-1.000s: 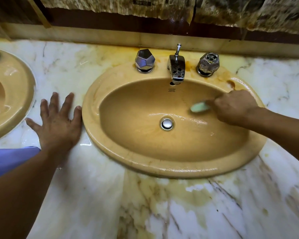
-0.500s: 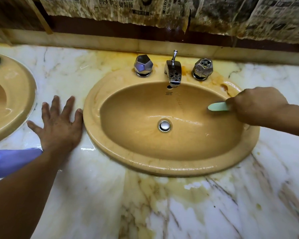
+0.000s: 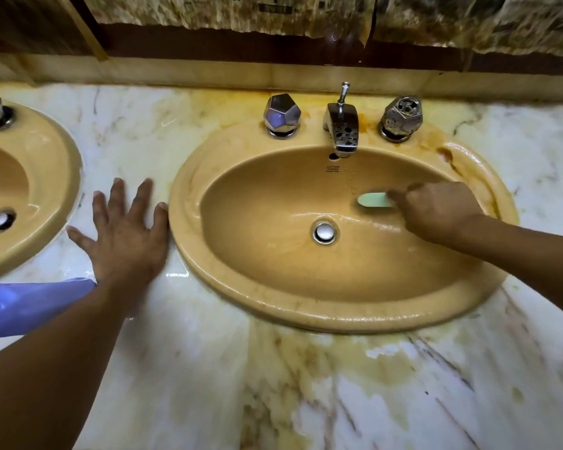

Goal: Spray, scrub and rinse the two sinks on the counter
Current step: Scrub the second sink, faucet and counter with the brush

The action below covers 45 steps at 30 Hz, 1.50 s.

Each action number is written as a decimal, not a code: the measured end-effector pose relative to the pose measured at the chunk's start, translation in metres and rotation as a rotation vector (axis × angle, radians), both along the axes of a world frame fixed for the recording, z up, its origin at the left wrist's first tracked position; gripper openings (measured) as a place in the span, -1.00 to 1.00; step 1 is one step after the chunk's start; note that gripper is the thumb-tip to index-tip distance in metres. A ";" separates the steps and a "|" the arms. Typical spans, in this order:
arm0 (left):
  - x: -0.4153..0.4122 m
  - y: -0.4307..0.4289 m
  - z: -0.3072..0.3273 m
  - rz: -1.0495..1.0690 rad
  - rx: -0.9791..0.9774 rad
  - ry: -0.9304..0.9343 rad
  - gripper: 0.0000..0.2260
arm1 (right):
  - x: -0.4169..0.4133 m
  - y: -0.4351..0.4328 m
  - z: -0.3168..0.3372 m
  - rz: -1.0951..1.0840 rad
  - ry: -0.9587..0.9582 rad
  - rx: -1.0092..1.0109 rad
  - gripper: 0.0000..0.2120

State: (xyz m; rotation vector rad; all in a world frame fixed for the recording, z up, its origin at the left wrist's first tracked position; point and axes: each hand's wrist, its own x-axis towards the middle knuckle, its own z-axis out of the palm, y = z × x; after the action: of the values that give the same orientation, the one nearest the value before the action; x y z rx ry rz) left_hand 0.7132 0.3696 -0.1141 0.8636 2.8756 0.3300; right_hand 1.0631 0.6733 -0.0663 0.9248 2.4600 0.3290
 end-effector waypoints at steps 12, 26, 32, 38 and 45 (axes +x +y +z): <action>0.000 0.001 0.001 0.009 -0.016 -0.010 -0.48 | -0.027 -0.005 -0.058 0.202 0.469 0.140 -0.58; 0.000 0.001 0.000 0.009 0.005 -0.006 -0.49 | -0.041 -0.001 -0.061 0.125 0.533 0.085 -0.62; 0.000 0.001 -0.001 0.008 0.002 -0.002 -0.48 | -0.053 -0.006 -0.061 0.120 0.755 0.090 -0.62; -0.001 0.001 -0.002 0.011 0.000 0.000 -0.49 | -0.073 -0.014 -0.079 0.074 0.467 -0.159 -0.59; -0.003 0.001 -0.003 0.011 -0.002 0.005 -0.48 | -0.073 -0.017 -0.078 -0.011 0.498 -0.043 -0.62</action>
State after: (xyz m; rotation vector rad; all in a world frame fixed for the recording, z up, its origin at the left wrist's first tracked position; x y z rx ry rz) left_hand 0.7101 0.3704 -0.1175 0.8500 2.8862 0.3268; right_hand 0.9897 0.6563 -0.1446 1.1073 2.8917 0.0393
